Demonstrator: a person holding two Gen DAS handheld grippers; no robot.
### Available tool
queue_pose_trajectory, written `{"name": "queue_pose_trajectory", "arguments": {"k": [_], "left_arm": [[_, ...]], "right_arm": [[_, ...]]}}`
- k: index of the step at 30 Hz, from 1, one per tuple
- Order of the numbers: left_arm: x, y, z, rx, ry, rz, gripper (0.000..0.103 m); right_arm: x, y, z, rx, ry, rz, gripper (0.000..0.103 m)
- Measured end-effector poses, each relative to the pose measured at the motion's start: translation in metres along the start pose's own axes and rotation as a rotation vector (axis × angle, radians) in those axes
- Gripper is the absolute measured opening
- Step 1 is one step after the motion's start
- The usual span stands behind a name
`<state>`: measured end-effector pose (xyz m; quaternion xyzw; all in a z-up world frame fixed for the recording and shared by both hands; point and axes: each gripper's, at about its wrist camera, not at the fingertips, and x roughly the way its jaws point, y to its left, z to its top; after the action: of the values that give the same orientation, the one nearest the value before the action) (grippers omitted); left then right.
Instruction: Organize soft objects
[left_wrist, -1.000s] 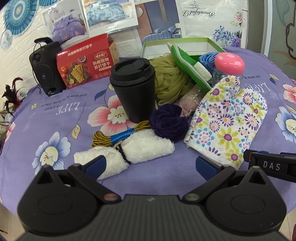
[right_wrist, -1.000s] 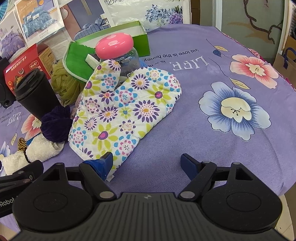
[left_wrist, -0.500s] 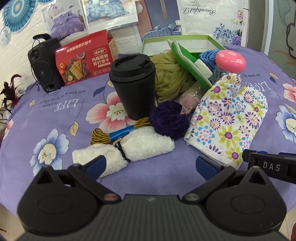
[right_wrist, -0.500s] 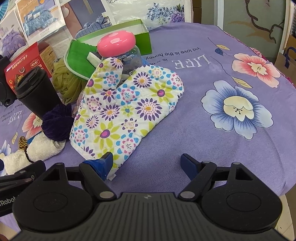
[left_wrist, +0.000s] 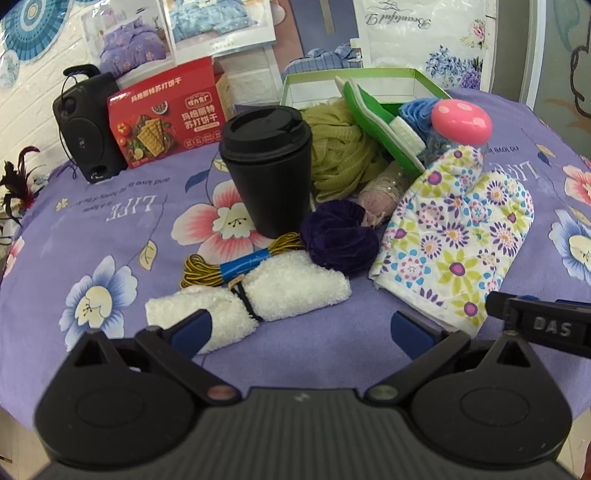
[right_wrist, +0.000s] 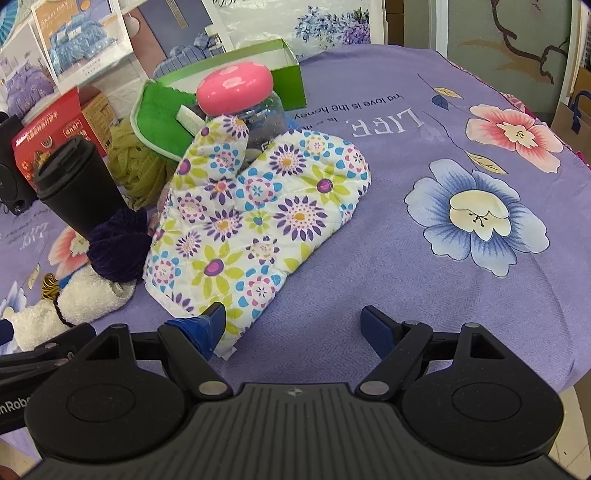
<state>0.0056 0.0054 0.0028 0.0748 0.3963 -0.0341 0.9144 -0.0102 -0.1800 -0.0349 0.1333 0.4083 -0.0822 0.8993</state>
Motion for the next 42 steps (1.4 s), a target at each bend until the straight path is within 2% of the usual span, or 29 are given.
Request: {"name": "queue_pose_trajectory", "arguments": {"k": [2,7,10,13,18,21,24,28,30,32,35,36,39,40,42], "left_arm": [[0.0,0.016,0.005,-0.032,-0.011,0.011,0.103],[0.009,0.066,0.016,-0.16,-0.022,0.102,0.103],[0.016,0.088,0.021,-0.205,-0.009,0.14,0.103],[0.021,0.103,0.025,-0.233,0.005,0.158,0.103],[0.031,0.112,0.028,-0.257,0.03,0.155,0.103],[0.037,0.112,0.029,-0.259,0.044,0.153,0.103],[0.043,0.108,0.029,-0.256,0.057,0.141,0.103],[0.047,0.098,0.03,-0.227,0.057,0.137,0.103],[0.049,0.093,0.03,-0.203,0.066,0.127,0.103],[0.048,0.089,0.031,-0.164,0.07,0.097,0.103],[0.035,0.083,0.027,-0.032,0.004,0.046,0.103],[0.03,0.081,0.023,0.037,-0.018,0.003,0.103],[0.023,0.073,0.011,0.243,-0.05,-0.148,0.103],[0.024,0.071,0.008,0.307,-0.051,-0.182,0.103],[0.03,0.069,0.006,0.421,-0.059,-0.205,0.103]], "right_arm": [[-0.005,-0.007,0.002,0.02,-0.023,0.032,0.066],[-0.015,-0.018,0.007,0.073,-0.125,0.13,0.066],[-0.011,-0.003,0.014,0.064,-0.143,0.199,0.066],[0.0,0.028,0.016,-0.016,-0.114,0.225,0.066],[0.029,0.076,0.009,-0.174,-0.079,0.174,0.066],[0.052,0.084,0.003,-0.241,-0.05,0.09,0.066],[0.053,0.077,0.001,-0.312,-0.073,0.017,0.066],[0.034,0.031,-0.002,-0.297,-0.067,-0.059,0.066],[0.024,0.002,-0.005,-0.275,-0.065,-0.111,0.066],[0.013,-0.027,-0.006,-0.24,-0.062,-0.119,0.066],[-0.001,-0.063,-0.005,-0.184,-0.041,-0.172,0.067],[-0.005,-0.071,-0.005,-0.161,-0.035,-0.156,0.067],[-0.021,-0.084,-0.009,-0.11,-0.06,-0.022,0.067],[-0.024,-0.082,-0.008,-0.092,-0.07,0.031,0.067],[-0.029,-0.076,-0.009,-0.074,-0.078,0.086,0.067]]}}
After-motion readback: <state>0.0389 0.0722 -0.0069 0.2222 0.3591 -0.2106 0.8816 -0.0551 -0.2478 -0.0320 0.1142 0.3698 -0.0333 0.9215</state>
